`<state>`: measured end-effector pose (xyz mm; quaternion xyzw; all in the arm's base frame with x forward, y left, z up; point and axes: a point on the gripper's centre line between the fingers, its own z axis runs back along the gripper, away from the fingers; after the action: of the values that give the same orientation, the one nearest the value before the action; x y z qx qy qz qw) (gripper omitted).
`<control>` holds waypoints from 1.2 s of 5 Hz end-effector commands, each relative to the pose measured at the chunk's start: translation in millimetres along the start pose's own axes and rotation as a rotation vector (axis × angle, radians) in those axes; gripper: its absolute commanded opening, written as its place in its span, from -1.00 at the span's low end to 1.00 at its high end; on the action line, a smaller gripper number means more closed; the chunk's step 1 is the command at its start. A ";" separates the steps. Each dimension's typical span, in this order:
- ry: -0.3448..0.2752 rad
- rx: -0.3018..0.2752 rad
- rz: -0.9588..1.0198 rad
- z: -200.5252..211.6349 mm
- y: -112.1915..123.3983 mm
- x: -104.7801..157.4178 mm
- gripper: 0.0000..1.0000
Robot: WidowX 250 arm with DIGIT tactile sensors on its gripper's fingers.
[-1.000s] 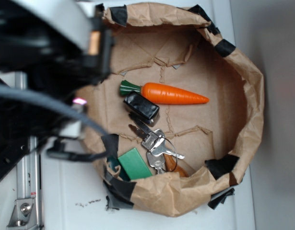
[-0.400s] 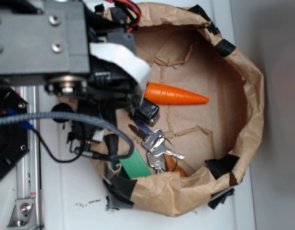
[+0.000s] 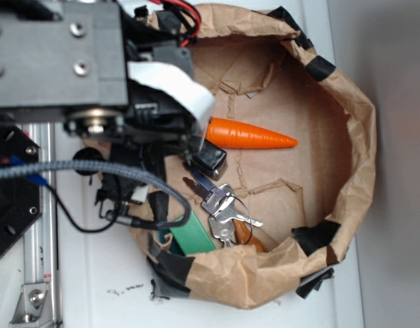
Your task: Grab the black box.
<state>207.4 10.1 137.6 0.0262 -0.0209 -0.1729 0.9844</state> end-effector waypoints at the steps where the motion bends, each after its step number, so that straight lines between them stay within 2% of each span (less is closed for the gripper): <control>1: -0.047 -0.025 0.154 4.4 50.1 9.3 1.00; 2: 0.028 -0.007 0.131 -16.3 41.2 21.6 1.00; 3: 0.049 -0.007 0.025 -43.5 18.5 23.9 1.00; 4: 0.045 0.013 -0.021 -71.8 9.1 27.0 1.00; 6: 0.028 0.008 -0.076 -111.2 1.2 44.2 1.00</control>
<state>251.0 8.8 23.6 0.0287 0.0102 -0.1929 0.9807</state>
